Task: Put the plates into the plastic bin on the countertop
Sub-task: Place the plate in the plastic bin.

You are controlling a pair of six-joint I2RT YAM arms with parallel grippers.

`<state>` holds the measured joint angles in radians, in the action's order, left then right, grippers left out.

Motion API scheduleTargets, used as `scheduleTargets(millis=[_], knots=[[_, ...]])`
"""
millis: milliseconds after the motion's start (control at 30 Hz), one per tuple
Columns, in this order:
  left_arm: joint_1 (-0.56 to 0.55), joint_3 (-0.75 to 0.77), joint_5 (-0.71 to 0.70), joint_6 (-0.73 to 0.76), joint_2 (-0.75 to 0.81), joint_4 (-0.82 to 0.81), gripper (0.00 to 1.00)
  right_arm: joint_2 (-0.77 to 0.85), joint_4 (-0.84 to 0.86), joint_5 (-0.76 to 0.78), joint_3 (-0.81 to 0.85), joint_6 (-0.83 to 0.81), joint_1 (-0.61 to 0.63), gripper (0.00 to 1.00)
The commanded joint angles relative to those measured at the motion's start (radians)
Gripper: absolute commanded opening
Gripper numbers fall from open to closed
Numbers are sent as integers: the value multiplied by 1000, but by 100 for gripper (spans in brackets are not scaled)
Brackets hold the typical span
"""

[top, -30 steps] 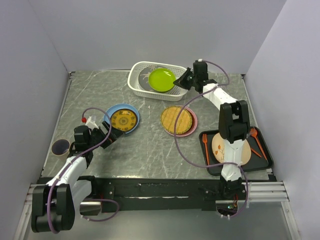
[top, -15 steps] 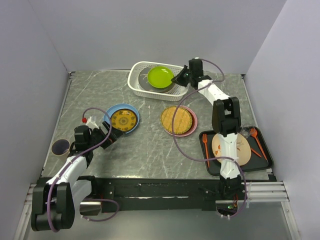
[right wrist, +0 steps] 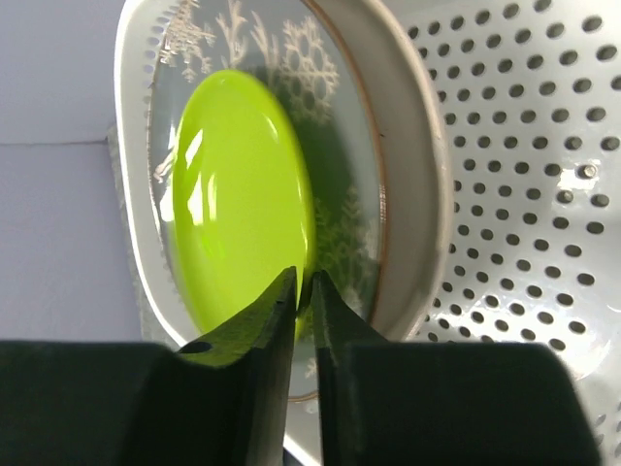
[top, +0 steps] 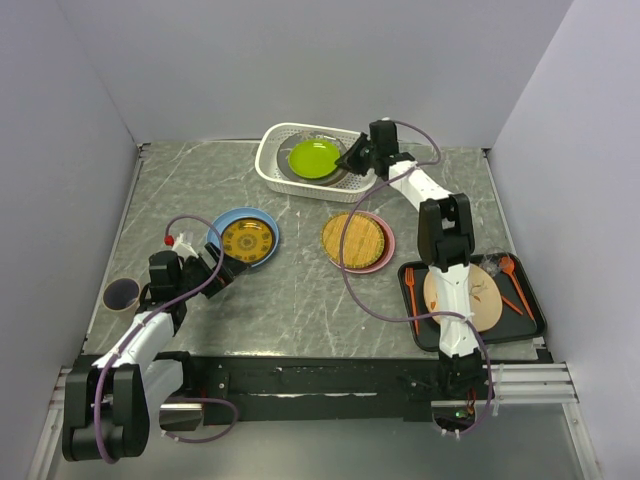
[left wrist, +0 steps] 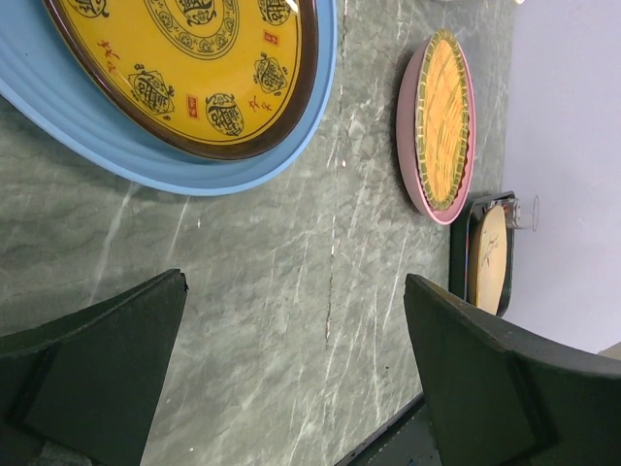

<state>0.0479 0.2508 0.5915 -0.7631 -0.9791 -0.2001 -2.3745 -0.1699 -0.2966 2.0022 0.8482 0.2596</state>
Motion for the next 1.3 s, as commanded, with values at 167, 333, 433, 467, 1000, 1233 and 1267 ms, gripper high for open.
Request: scheduleTargets(millis=[167, 333, 433, 467, 1000, 1233, 1267], knots=[[-5, 8, 25, 16, 17, -35, 99, 95, 115, -7, -109, -9, 1, 39], [-6, 15, 27, 16, 17, -30, 99, 181, 165, 11, -221, -9, -3, 56], [-6, 21, 24, 19, 20, -25, 99, 238, 194, 11, -284, -15, -5, 57], [-8, 19, 21, 21, 20, -27, 99, 265, 208, 8, -302, -15, -2, 58], [-6, 109, -150, 45, 137, 126, 99, 480, 320, -59, -647, -32, 72, 59], [-6, 217, -265, 62, 33, 163, 99, 573, 345, -47, -789, -67, 141, 59], [-6, 229, -266, 59, 16, 145, 99, 581, 343, -44, -812, -69, 148, 59]])
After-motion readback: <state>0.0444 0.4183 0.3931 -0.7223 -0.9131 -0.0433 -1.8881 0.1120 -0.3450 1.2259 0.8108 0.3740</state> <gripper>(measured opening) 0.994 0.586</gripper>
